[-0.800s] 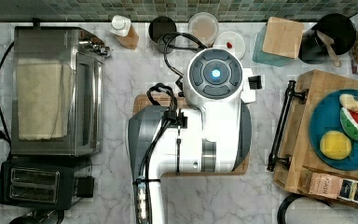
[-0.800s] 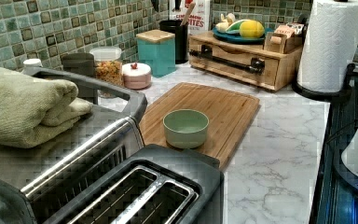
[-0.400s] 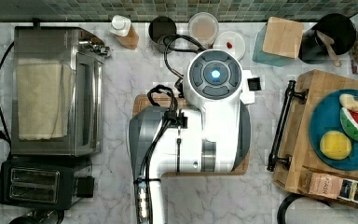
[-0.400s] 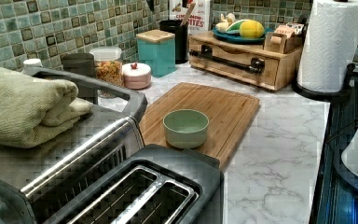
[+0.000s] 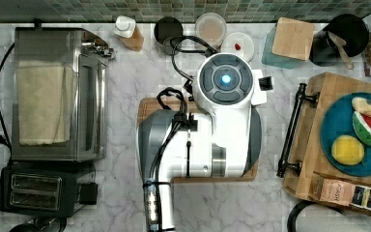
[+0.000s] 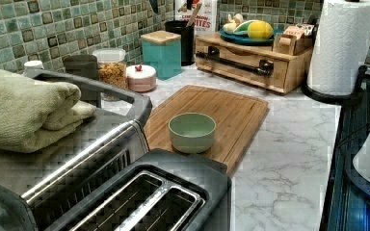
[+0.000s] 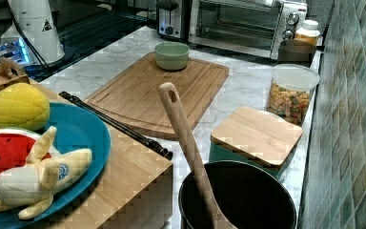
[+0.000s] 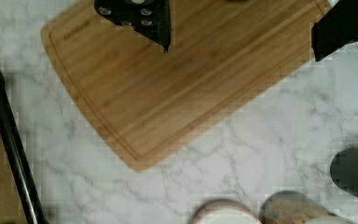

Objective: Open the drawer.

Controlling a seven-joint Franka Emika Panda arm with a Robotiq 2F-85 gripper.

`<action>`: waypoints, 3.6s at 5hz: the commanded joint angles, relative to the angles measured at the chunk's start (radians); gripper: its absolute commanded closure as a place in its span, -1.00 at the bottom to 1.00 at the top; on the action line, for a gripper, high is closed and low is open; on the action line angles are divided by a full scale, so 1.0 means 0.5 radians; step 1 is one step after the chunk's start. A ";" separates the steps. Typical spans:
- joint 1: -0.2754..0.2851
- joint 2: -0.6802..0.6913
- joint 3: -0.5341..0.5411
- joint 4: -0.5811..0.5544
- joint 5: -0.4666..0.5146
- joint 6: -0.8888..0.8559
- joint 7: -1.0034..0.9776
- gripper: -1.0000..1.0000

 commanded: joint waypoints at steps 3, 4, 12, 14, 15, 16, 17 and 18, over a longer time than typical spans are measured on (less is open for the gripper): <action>-0.323 0.167 -0.282 -0.205 -0.166 0.552 -0.883 -1.00; -0.292 0.186 -0.356 -0.228 -0.254 0.588 -0.907 -1.00; -0.470 0.649 -0.448 -0.315 -0.512 1.079 -0.978 -1.00; -0.439 0.668 -0.445 -0.365 -0.416 1.177 -0.972 -1.00; -0.411 0.673 -0.397 -0.320 -0.356 1.042 -0.962 -1.00; -0.398 0.731 -0.340 -0.319 -0.293 1.104 -0.929 -1.00; -0.367 0.727 -0.322 -0.333 -0.266 1.134 -0.883 -1.00; -0.324 0.696 -0.290 -0.302 -0.230 0.975 -0.884 -1.00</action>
